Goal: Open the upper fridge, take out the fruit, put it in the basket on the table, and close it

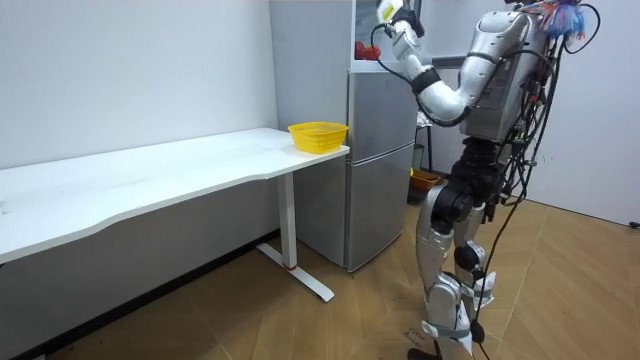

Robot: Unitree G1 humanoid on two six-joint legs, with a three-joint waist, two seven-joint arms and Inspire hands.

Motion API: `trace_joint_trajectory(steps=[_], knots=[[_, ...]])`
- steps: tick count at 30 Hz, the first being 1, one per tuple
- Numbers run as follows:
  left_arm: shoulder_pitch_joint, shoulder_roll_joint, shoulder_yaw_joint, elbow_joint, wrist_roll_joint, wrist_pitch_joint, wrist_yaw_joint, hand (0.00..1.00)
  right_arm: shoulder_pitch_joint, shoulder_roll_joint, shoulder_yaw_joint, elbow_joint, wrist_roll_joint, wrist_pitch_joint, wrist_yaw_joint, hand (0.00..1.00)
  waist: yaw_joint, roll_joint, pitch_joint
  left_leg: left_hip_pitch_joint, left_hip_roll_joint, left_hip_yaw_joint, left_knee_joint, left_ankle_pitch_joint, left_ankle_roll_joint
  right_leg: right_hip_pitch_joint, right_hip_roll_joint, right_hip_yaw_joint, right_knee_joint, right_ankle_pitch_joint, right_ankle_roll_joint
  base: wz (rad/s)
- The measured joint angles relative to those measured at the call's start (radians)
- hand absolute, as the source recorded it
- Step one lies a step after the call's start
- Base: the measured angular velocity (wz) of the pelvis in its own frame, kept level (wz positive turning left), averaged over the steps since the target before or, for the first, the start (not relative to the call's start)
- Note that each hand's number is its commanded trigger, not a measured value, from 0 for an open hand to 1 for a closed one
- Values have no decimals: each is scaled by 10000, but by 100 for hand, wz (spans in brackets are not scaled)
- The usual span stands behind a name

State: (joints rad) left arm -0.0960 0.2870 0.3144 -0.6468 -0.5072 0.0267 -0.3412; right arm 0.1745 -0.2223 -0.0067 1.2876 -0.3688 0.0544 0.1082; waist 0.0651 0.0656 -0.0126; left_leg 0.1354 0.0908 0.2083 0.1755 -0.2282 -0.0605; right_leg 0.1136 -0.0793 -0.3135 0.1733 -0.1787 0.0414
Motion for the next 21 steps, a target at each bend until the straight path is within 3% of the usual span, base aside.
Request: trace_joint_trajectory(steps=[3, 5, 7, 11, 12, 14, 17, 21], knots=[[517, 2, 1066, 31, 173, -189, 894, 0, 371, 47, -524, -46, -8, 12, -23, 0, 202, -66, 41, 117, -27, -101, 4, 0, 0, 145, -44, -177, -2, -80, 32, 17], [1065, -7, 1768, 103, 326, -503, 1678, 0, 507, 81, -753, -96, -1, 17, -55, 0, 300, -122, 73, 113, -40, -203, 7, 0, 0, 181, -77, -267, 104, -164, 32, 12], [1404, -30, 2048, 120, 302, -556, 2235, 0, 550, 140, -752, -173, 9, -2, -88, 0, 402, -196, 121, 114, -36, -205, 21, 0, 0, 256, -87, -350, 139, -208, 24, 15], [2074, -74, 2388, 302, 415, -843, 3357, 0, 554, 152, -768, -504, -383, 23, -102, 0, 532, -171, 133, 38, -33, -210, 108, 0, -1, 271, -107, -530, 105, -249, 33, 14], [2191, -76, 2394, 480, 443, -957, 3525, 0, 540, 139, -769, -583, -440, 22, -115, 0, 542, -290, 136, 46, -36, -208, 121, 0, -1, 276, -113, -543, 109, -253, 34, 5], [2512, -119, 2421, 1101, 466, -1023, 4154, 0, 546, 109, -768, -997, -498, 35, -148, 0, 583, -140, 128, 90, -41, -208, 119, -1, -1, 303, -125, -567, 128, -273, 35, 0], [3299, -523, 2504, 2283, 489, -1010, 5384, 0, 632, 129, -750, -1470, -292, 27, -223, 0, 704, -32, 102, 119, -42, -197, 118, -1, -1, 263, -115, -464, 127, -274, 34, -7], [3624, -834, 2646, 3671, 503, -1022, 6693, 0, 727, 151, -741, -1578, -299, 127, -212, 0, 826, -77, 89, 102, -50, -197, 72, 0, -1, 206, -119, -453, 146, -302, 31, -3]])
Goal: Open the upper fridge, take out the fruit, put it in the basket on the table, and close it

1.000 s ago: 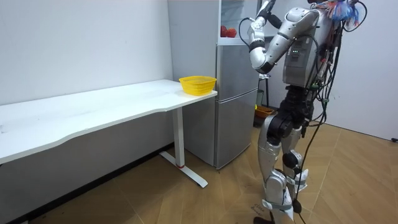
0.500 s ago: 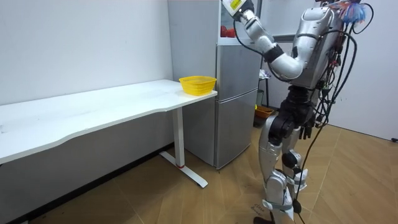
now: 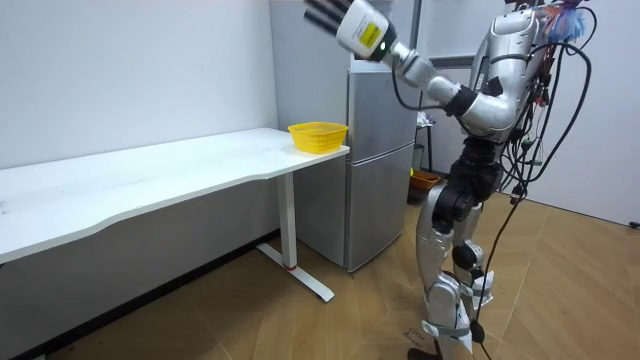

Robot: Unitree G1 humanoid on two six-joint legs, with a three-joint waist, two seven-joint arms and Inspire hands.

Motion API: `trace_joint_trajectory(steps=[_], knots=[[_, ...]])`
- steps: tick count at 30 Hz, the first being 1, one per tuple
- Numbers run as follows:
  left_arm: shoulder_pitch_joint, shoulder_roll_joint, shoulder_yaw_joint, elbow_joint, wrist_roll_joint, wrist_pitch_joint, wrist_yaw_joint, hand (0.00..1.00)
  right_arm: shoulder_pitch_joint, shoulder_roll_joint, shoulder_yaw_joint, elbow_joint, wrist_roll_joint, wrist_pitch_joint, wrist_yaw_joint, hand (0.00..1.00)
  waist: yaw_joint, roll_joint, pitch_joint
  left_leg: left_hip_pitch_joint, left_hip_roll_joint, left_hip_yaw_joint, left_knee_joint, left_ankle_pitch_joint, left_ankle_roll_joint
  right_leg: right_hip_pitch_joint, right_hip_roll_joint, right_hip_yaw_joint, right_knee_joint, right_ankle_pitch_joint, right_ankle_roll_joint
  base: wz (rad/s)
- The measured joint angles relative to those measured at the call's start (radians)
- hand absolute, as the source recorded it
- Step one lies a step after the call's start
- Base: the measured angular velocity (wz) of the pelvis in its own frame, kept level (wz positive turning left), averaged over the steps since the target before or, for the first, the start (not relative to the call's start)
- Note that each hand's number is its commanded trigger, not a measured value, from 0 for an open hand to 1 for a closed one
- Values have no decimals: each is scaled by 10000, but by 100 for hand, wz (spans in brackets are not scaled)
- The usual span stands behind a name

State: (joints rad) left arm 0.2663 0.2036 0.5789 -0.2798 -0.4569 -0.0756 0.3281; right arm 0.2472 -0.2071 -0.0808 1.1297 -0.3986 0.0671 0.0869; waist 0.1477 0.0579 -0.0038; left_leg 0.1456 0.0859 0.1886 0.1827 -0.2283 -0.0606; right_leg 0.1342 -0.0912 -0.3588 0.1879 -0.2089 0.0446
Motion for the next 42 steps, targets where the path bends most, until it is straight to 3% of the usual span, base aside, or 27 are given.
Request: trace_joint_trajectory(steps=[3, 6, 10, 13, 16, 21, 23, 30, 34, 38, 42], knots=[[329, -224, 84, 1103, -3, 12, 935, 0, 197, 9, -1, -269, -75, 177, 59, 0, 32, -80, -45, -3, -7, 7, -26, 0, 0, -34, -4, 9, 6, -9, 0, -1], [400, -322, 42, 2239, 18, -52, 1795, 0, 267, 9, 1, -366, 38, 273, 208, 0, 57, -304, -8, 13, -6, -18, -41, 0, -1, -8, -4, 4, -1, -9, -1, 1], [404, -361, -667, 5308, -418, -70, 2307, 0, 230, 131, 7, -406, -16, 457, 367, 0, -33, -491, -10, 53, -68, -62, -42, -2, -1, 90, -72, -33, -9, -21, 32, 4], [558, -393, -1439, 7230, -1580, 38, 2147, 0, 197, 309, 6, -462, -13, 663, 504, 0, -88, -578, 6, 44, -104, -60, -50, -4, 1, 85, -115, -22, 17, -7, 62, 0], [520, -432, -2062, 9076, -2236, 281, 1430, 0, 87, 362, -1, -364, -2, 838, 666, 0, -98, -560, 0, 48, -105, -73, -160, -24, 33, 75, -108, -13, 15, 6, 82, 2], [636, -806, -2145, 10991, -3488, 569, 326, 0, 30, 363, 4, -336, -12, 1002, 713, 0, -119, -525, -6, 70, -105, -35, -158, -24, 34, 79, -113, -7, 12, 6, 84, 0], [574, -820, -2202, 12126, -3753, 868, -299, 0, -7, 371, 14, -227, 23, 1088, 785, 0, -149, -533, 12, 105, -106, 4, -155, -24, 34, 104, -116, -3, 5, 6, 84, -2], [557, -817, -2904, 13457, -3729, 1495, -1440, 0, -297, 396, 227, 166, 92, 1410, 770, 0, -352, -542, 62, 134, -109, -27, -138, -24, 34, 151, -123, -26, -11, 5, 85, 1], [176, -807, -3290, 13659, -2578, 1792, -1897, 0, -312, 454, 395, 321, 233, 1403, 779, 0, -466, -495, 65, 160, -102, -25, -130, -23, 34, 177, -118, -16, 1, 1, 88, 1], [43, -743, -3484, 13663, -2030, 1801, -2151, 0, -393, 474, 390, 381, 273, 1404, 848, 0, -907, -507, 65, 149, -116, 10, -127, -23, 34, 162, -129, 17, 18, -9, 104, -1], [-151, -744, -3564, 13662, -1622, 1862, -2345, 0, -364, 474, 397, 385, 444, 1419, 1015, 0, -998, -494, 62, 152, -114, 159, -131, -23, 34, 59, -119, 227, 51, -9, 103, -14]])
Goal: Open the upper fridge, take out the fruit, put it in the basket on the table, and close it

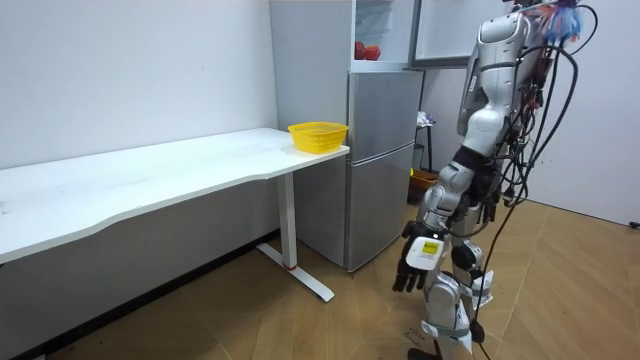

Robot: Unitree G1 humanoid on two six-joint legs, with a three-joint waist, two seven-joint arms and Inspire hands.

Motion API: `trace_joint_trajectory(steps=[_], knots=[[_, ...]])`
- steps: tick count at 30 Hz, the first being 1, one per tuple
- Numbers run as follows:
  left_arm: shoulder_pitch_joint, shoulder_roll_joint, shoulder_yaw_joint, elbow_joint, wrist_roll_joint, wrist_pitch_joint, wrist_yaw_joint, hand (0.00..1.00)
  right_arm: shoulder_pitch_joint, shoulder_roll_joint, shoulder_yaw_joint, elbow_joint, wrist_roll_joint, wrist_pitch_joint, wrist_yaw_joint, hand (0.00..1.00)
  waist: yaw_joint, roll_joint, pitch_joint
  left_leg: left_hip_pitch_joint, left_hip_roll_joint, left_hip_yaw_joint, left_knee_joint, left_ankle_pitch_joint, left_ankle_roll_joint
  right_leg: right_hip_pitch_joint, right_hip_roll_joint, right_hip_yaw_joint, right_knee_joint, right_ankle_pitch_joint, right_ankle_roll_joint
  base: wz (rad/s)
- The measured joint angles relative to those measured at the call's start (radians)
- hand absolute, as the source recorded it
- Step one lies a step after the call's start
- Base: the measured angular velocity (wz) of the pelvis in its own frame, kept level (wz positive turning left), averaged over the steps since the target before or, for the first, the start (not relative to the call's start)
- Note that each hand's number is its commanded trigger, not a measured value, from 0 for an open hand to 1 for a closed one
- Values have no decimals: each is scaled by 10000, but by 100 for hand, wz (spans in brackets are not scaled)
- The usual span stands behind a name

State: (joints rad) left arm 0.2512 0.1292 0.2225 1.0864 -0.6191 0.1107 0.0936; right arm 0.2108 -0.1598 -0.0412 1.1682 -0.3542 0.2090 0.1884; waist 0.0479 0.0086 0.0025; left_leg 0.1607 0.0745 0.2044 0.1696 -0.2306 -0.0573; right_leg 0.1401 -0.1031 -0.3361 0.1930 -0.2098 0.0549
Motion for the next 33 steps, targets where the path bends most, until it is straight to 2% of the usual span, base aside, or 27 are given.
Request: trace_joint_trajectory(steps=[9, 11, 15, 17, 20, 24, 25, 28, 30, 33], knots=[[-72, 6, -607, 44, 2236, 123, -799, 0, 87, 101, -14, 187, 165, -13, -54, 0, -223, 9, 0, -2, -1, 119, -16, 0, 0, -105, 2, 87, 25, 1, 0, -5], [-85, 61, -881, 45, 2413, 101, -877, 0, 79, 128, -6, 191, 289, -42, -198, 0, -225, 17, 2, -2, -2, 125, -17, -1, 0, -110, 2, 112, 8, 1, 1, 0], [-175, 93, -1002, 88, 2847, -50, -1063, 0, 64, 129, -32, -20, 234, -167, -579, 0, -267, 49, 8, -114, 1, 143, -18, 0, 0, -270, 9, 188, 67, 1, 0, -2], [-149, 85, -1084, 89, 2868, -90, -1097, 0, 41, 128, -30, -149, 232, -337, -948, 0, -231, 76, 16, -118, 15, 426, -32, 1, 0, -389, 12, 345, 131, 5, -4, -17], [-203, 136, -1239, 96, 2862, -121, -1100, 0, 63, 136, -15, -329, 357, -478, -1295, 0, -293, 80, 12, -100, 12, 522, -33, 1, 0, -404, 10, 395, 132, 8, -1, -10], [-241, 128, -1302, 66, 3175, -296, -1131, 0, 313, 115, -109, -1674, 212, -547, -2012, 0, -391, 124, 7, -131, 2, 624, -34, 0, 0, -568, 11, 591, 262, 16, -6, -17], [-252, 130, -1305, 34, 3319, -304, -1197, 0, 430, 113, -267, -2125, 223, -578, -2225, 0, -470, 171, 45, -145, -2, 625, -37, 0, 0, -593, 9, 604, 268, 19, -11, -8], [-287, 146, -1453, -20, 3501, -452, -1250, 0, 551, 193, -549, -3210, 582, -943, -2635, 0, -716, 215, 53, -175, 6, 629, -36, 1, 0, -739, 22, 686, 286, 31, -26, -9], [-361, 154, -1515, -54, 3676, -527, -1260, 0, 737, 317, -590, -4359, 611, -1110, -2778, 0, -720, 222, 44, -183, 10, 643, -34, 1, 0, -822, 49, 843, 296, 43, -30, -17], [-359, 161, -1519, -180, 4148, -604, -1269, 0, 996, 499, -561, -6201, 584, -1599, -2929, 0, -818, 189, 29, -277, 6, 648, -34, 0, 0, -945, 58, 906, 272, 91, -24, -7]])
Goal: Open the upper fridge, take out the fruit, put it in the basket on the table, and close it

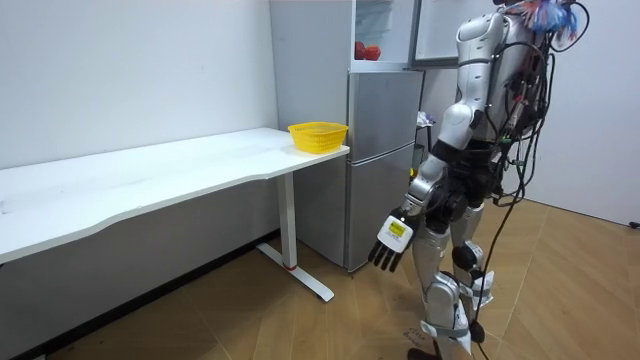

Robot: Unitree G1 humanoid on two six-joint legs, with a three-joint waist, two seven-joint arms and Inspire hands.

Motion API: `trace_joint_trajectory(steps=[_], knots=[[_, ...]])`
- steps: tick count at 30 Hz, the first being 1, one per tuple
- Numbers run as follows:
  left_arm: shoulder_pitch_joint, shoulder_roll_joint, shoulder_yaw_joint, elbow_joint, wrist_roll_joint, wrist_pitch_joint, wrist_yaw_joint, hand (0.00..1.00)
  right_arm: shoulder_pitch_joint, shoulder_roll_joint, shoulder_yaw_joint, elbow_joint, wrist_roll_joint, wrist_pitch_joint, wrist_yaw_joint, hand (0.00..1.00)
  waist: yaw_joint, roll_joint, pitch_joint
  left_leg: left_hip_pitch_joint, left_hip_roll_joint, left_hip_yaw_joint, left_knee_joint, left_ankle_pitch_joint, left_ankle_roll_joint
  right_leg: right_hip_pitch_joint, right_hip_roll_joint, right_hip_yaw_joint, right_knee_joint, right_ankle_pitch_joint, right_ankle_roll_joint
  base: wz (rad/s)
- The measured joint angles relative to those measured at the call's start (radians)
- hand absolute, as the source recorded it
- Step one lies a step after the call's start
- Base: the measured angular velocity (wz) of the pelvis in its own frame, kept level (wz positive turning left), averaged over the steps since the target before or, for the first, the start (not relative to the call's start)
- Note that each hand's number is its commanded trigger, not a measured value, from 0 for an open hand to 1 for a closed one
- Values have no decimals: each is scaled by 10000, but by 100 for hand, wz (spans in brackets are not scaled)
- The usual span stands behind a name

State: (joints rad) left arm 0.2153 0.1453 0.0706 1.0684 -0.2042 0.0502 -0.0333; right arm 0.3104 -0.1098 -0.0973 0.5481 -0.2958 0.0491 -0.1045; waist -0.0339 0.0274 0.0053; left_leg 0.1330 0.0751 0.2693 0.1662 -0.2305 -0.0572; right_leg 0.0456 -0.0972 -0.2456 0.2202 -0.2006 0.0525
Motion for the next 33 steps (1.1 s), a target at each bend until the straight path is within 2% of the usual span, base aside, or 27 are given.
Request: trace_joint_trajectory(steps=[1, 2, 4, 6, 7, 12, 15, 17, 20, 27, 33], knots=[[12, -1, -29, -207, 58, -84, -25, 0, 51, 15, 77, -566, 21, -133, -40, 0, -11, -41, -46, -37, -2, 17, -2, 0, 0, -113, 0, 29, 8, 16, -1, -4], [30, 1, -39, -245, 122, -134, -54, 0, 50, 19, 109, -804, 40, -156, -37, 0, -8, -46, -54, -46, 0, 30, -3, 0, 0, -121, 9, 66, 19, 29, -9, -14], [176, 16, 37, -247, 209, -235, -179, 0, 382, 29, 159, -2509, 209, -156, 33, 0, -47, -96, -63, -55, -1, 51, -61, 0, 0, -135, 38, 208, 41, 32, -13, -18], [312, 25, 40, -270, 197, -380, -174, 0, 535, 23, 152, -3674, 578, -341, 32, 0, -202, -157, -64, -7, 3, 80, -61, 0, 0, -128, 60, 283, 33, 33, -15, -16], [321, 55, 38, -230, 196, -482, -185, 0, 537, 21, 138, -4325, 879, -396, 37, 0, -286, -151, -97, 24, 12, 102, -61, 0, 0, -128, 85, 368, 28, 37, -21, -15], [250, 159, -8, 161, 205, -826, -456, 0, 541, 1, -49, -6958, 1772, -538, 52, 0, -546, -236, -63, 68, 37, 318, -62, -1, -1, -144, 138, 583, -5, 90, -58, -11], [235, 202, -174, 333, 62, -1064, -613, 0, 539, -7, -60, -8529, 1810, -843, -78, 0, -552, -211, -67, -55, 35, 328, -62, -1, -1, -310, 148, 651, 14, 130, -60, -5], [251, 191, -176, 457, 6, -1148, -657, 0, 482, -8, -58, -9521, 1793, -1083, -195, 0, -487, -163, -102, -171, 36, 355, -63, 0, -1, -462, 157, 685, 30, 160, -56, -4], [268, 160, -177, 604, 4, -1289, -658, 0, 338, -8, -50, -10167, 1741, -1534, -547, 0, -446, -102, -100, -179, 40, 368, -65, 0, -1, -455, 161, 661, 6, 191, -61, 0], [166, 194, -440, 880, 12, -1527, -864, 0, -461, -21, 19, -10407, 1435, -1867, -1368, 0, -379, 36, -112, -156, 59, 367, -65, 1, 0, -450, 176, 644, 30, 233, -77, 1], [80, 308, -379, 1073, 1, -1698, -1156, 0, -909, -108, 180, -10552, 1236, -2148, -1905, 0, -250, -108, -85, -176, 124, 349, -66, 1, 0, -462, 247, 636, 35, 279, -133, 0]])
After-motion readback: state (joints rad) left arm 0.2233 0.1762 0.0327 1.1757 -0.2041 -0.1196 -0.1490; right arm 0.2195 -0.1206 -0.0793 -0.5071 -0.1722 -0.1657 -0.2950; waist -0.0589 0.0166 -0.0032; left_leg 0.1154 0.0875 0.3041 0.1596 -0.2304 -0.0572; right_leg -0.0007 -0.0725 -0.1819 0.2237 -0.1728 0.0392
